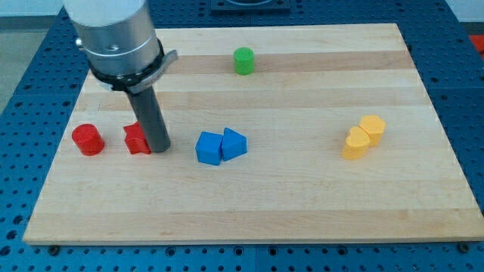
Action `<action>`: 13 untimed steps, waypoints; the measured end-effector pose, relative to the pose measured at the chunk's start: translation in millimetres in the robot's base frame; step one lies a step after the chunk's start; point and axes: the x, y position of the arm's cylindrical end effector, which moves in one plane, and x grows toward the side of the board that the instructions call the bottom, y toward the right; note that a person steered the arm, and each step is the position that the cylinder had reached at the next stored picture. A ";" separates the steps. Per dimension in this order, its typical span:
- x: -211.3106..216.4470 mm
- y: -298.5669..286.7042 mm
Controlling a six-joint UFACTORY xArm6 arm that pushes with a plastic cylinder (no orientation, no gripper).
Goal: Slide green star towards green circle
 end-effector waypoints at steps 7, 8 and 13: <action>-44.1 -4.4; -70.8 -3.5; -144.3 -113.4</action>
